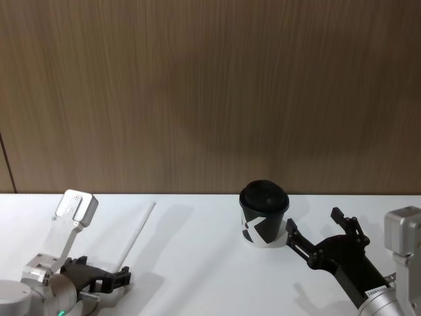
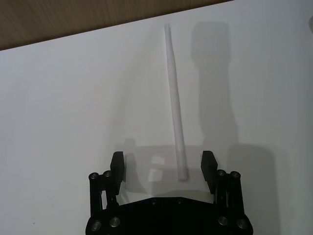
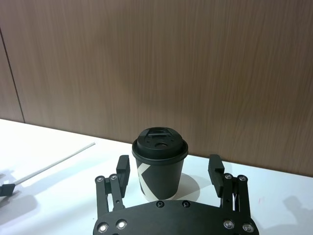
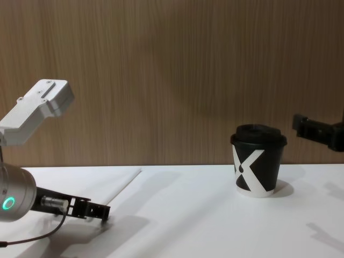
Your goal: Pick up the straw with one hand, pass it to the other hand, and insert it into the cup.
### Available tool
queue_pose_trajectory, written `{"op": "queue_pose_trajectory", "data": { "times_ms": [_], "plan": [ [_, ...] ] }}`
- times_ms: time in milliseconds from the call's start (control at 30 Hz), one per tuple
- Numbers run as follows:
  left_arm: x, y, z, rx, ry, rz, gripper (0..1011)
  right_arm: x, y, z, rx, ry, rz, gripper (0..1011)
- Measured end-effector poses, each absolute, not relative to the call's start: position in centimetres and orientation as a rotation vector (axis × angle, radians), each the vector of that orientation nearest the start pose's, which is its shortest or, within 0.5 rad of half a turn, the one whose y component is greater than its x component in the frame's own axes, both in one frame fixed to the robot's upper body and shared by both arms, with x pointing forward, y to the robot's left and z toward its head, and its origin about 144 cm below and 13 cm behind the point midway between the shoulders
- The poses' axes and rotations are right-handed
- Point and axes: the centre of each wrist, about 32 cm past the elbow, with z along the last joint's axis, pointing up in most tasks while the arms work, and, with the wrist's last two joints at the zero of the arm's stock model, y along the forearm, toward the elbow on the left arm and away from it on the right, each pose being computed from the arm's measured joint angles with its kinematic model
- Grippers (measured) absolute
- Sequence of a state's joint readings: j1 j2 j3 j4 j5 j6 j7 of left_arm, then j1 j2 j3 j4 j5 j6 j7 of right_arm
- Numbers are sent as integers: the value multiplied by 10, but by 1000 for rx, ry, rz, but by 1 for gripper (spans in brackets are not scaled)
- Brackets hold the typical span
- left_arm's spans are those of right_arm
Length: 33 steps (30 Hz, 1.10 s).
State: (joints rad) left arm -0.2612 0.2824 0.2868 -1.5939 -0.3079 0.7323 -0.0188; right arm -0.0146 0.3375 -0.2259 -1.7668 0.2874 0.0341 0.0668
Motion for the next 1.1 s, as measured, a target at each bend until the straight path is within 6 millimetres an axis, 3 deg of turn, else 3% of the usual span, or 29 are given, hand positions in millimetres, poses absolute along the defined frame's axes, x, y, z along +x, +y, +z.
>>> {"op": "queue_pose_trajectory", "data": {
  "times_ms": [467,1100],
  "plan": [
    [515,220,1219,478,330,1248,724,443,-237,1189,26,-75,-1229,1001],
    [515,220,1219,480,334,1250,583,443,-237,1189,26,-75,-1229,1001]
  ]
}}
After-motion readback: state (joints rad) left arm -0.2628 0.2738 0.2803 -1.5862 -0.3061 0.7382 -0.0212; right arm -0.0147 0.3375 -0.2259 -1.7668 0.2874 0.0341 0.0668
